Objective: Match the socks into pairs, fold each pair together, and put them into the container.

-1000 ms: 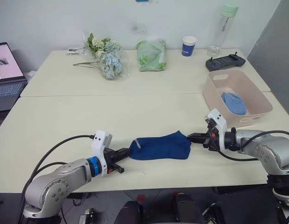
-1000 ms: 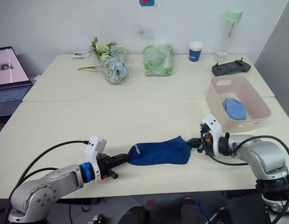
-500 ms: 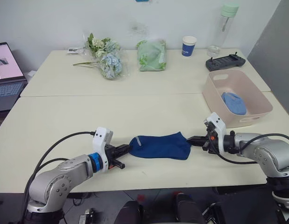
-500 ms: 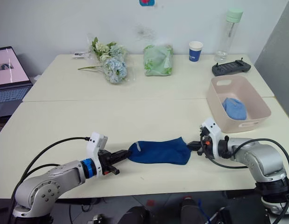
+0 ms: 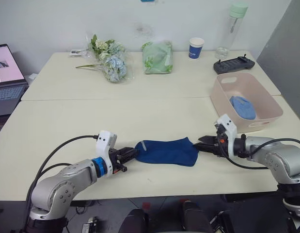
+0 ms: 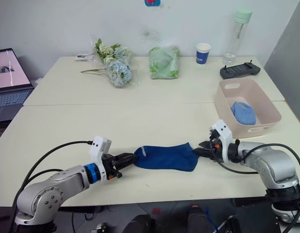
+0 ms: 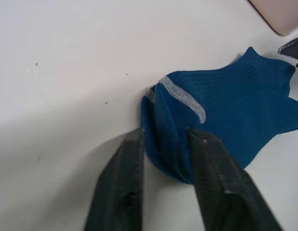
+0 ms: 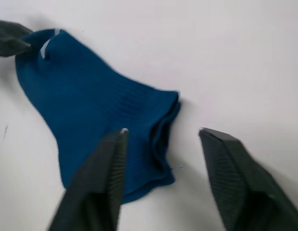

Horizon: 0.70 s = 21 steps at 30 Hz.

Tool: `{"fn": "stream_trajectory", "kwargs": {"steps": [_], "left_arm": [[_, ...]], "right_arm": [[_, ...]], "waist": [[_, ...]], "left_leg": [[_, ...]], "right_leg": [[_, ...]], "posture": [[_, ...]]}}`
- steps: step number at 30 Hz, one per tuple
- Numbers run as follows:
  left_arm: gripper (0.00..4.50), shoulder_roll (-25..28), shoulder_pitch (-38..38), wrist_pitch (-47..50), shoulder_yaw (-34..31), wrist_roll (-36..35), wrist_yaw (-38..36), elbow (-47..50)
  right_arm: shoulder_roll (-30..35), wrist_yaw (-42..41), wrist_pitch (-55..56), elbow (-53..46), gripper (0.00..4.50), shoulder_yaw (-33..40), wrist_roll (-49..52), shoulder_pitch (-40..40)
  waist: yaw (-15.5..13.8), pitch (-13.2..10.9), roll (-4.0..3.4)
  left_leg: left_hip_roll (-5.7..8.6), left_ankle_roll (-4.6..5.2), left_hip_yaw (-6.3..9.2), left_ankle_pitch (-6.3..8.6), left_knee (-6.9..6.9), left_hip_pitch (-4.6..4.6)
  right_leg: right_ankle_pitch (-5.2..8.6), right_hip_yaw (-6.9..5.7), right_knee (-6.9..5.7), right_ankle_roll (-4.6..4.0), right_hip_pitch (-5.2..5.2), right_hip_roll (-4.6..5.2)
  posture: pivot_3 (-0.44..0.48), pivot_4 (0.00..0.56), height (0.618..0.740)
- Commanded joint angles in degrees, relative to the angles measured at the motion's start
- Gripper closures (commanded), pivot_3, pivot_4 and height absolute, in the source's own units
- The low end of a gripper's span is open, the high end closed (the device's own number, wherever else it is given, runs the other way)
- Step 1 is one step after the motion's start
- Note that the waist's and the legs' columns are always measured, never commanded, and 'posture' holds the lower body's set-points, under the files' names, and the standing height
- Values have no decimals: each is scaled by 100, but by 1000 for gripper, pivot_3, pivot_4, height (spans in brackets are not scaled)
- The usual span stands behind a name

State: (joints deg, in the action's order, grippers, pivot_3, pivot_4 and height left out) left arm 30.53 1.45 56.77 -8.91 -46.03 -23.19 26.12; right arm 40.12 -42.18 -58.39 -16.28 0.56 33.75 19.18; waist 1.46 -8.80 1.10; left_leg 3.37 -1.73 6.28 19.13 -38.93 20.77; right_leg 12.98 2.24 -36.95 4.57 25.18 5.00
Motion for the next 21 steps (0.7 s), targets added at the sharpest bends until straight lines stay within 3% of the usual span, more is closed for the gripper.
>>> {"fn": "stream_trajectory", "kwargs": {"steps": [1, 3, 6, 7, 10, 16, 19, 21], "left_arm": [[1704, 106, 137, -504, -316, 105, -164, 239], [1109, 214, 286, -922, -45, 409, -426, 338], [1109, 324, 477, -1414, 407, 851, -739, 332], [1072, 310, 568, -1699, 643, 1087, -880, 235], [1709, 174, 978, -2683, 1659, 1974, -1420, -378], [3609, -69, 1352, -3618, 2337, 2962, -1685, -1679], [4463, -27, 1297, -3800, 2456, 3255, -1814, -2053], [4463, 8, 1249, -3866, 2475, 3376, -1887, -2177]], "right_arm": [[15, -129, 517, -247, 1420, 459, 119, 161], [-227, -105, 640, -436, 1420, 535, 330, 223], [-597, 87, 721, -571, 1420, 527, 436, 310], [-712, 177, 926, -577, 1607, 381, 238, 328], [-922, 142, 1913, -670, 2403, -633, -664, 214], [-1029, 170, 3077, 89, 4495, -1514, -1728, -277], [-894, 181, 3637, 531, 4500, -1617, -2202, -597], [-867, 138, 3806, 636, 4500, -1571, -2294, -712]], "waist": [[0, -1, 0], [-1, -1, 0], [2, -1, 0], [2, 0, 0], [3, 0, 0], [7, 0, 0], [7, 0, 0], [6, 3, -1]], "left_leg": [[0, 0, 0, 0, 0, 0], [-1, 0, 0, 0, 0, 0], [1, 0, -2, 0, 0, -1], [1, -1, -2, 0, 0, 0], [7, 0, -4, 0, 1, 1], [10, -1, -3, 0, 1, 2], [11, -1, -4, 0, 0, 1], [11, -1, -5, 0, 1, 0]], "right_leg": [[0, 0, 0, 0, 1, 0], [0, -1, 0, 0, 1, 0], [0, 0, 0, 0, -1, -2], [0, 0, 1, 0, -1, -2], [0, 0, 5, 0, -1, 0], [0, -2, 4, 0, 4, -1], [0, -2, 3, 0, 3, -1], [0, -1, 2, 0, 4, -1]], "posture": [[0, 150, 740], [0, 150, 740], [0, 150, 740], [0, 150, 740], [0, 150, 740], [0, 150, 740], [0, 150, 740], [0, 150, 740]]}}
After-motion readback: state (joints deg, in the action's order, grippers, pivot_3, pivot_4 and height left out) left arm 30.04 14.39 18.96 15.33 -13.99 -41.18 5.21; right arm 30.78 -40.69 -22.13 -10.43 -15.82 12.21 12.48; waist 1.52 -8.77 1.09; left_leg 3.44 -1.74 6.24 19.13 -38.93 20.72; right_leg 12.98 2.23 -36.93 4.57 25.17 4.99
